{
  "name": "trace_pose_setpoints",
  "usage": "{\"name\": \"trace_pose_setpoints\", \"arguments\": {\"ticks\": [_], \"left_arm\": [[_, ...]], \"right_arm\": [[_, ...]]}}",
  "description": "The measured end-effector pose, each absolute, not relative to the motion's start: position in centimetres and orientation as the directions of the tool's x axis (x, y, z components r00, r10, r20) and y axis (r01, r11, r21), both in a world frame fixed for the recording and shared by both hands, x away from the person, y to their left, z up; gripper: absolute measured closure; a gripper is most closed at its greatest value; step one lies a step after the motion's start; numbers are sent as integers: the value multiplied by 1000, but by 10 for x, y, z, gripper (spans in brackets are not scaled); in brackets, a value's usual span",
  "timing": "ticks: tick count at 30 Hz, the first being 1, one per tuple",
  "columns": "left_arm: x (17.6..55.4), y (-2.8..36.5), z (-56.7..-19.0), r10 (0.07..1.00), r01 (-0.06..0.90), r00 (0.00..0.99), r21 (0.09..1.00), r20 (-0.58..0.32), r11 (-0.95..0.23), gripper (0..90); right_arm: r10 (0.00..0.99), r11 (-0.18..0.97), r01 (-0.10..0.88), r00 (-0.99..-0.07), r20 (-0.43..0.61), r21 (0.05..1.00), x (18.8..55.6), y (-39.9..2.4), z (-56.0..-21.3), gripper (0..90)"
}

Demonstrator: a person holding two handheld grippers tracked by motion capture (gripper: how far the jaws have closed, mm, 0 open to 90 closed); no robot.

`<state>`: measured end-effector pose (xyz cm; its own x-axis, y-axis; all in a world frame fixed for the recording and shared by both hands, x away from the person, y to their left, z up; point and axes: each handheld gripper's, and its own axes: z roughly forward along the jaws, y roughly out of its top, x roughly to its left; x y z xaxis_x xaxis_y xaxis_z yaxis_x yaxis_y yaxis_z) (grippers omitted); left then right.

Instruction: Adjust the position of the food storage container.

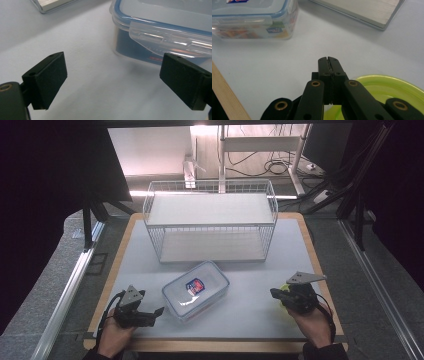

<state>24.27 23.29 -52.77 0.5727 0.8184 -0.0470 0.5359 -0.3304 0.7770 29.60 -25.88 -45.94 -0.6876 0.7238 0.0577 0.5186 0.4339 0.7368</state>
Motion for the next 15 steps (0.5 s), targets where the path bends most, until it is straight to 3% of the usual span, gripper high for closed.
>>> {"name": "trace_pose_setpoints", "arguments": {"ticks": [3, 6, 10, 11, 15], "left_arm": [[241, 233, -527, 803, 529, 594, 778, -54, -339, 63], [239, 231, -523, 801, 528, 596, 780, -57, -336, 110], [238, 230, -520, 796, 529, 601, 786, -80, -321, 270], [237, 230, -519, 793, 530, 602, 788, -89, -314, 270], [236, 227, -515, 794, 530, 600, 793, -98, -302, 478]], "right_arm": [[714, 431, 506, -698, 60, 747, 297, -253, -459, 900], [689, 447, 479, -723, 51, 755, 300, -240, -459, 900], [676, 447, 477, -734, 63, 757, 303, -228, -462, 900], [670, 452, 477, -739, 66, 754, 304, -224, -463, 900], [652, 461, 468, -755, 70, 753, 309, -203, -468, 900]]}}
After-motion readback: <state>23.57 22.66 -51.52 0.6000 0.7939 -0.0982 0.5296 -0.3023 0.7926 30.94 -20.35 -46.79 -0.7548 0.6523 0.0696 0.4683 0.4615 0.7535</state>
